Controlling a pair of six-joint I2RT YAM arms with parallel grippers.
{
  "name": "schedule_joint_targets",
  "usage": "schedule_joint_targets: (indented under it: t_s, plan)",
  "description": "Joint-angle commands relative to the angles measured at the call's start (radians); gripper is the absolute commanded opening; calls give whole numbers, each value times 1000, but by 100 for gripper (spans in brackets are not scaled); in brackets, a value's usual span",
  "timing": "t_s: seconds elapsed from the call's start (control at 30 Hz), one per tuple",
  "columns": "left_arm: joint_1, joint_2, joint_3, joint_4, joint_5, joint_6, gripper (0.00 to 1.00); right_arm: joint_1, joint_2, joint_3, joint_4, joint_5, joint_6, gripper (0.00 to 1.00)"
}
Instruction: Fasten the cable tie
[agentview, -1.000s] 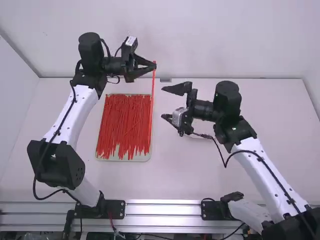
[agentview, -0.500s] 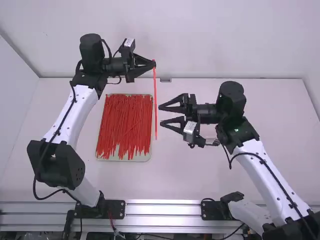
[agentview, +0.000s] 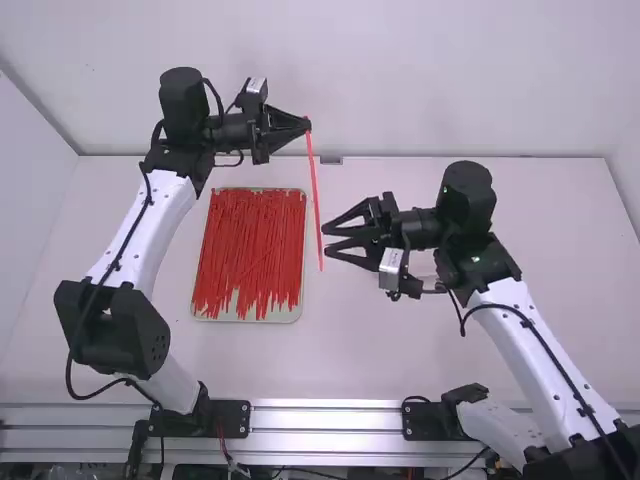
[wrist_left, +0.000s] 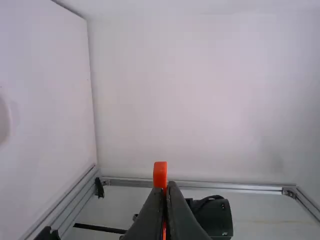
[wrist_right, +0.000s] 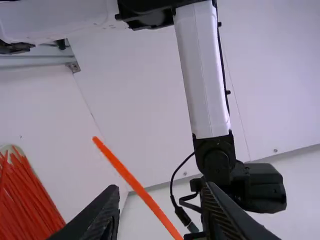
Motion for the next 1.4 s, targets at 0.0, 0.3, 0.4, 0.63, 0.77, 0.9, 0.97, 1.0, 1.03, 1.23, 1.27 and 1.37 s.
schedule_joint_targets:
  t_s: [0.0, 0.3, 0.4, 0.63, 0.77, 0.9, 0.97, 1.0, 1.03, 1.23, 1.27, 1.37]
  plan:
    - [-5, 0, 24, 3, 3, -14, 2, 4, -14, -7, 3, -10, -8, 40]
    - [-48, 0, 24, 4, -4, -16, 2, 4, -14, -7, 3, -9, -8, 34]
    - [-62, 0, 24, 4, -8, -17, 2, 3, -14, -7, 3, -3, -7, 33]
    - [-61, 0, 24, 3, -15, -1, 2, 3, -14, -7, 3, 22, -8, 20]
    - [-58, 0, 24, 3, -31, 10, 2, 3, -14, -7, 0, 48, -8, 14]
    - [-56, 0, 24, 3, -33, 10, 2, 3, -14, -7, 0, 51, -8, 0]
    - [-60, 0, 24, 4, -34, 23, 2, 3, -14, -7, 0, 51, -7, 0]
    - [-58, 0, 24, 4, -35, 28, 2, 3, -14, -7, 0, 51, -7, 0]
    - [-53, 0, 24, 4, -32, 33, 2, 3, -14, -7, -1, 51, -7, 0]
    - [-51, 0, 24, 3, -31, 91, 2, 5, -14, -7, -4, 71, -4, 0]
    - [-48, 0, 24, 3, -32, 117, 2, 4, -14, -7, -8, 75, -4, 0]
    - [-56, 0, 24, 3, -30, 223, 2, 3, -14, -7, -27, 77, 3, 0]
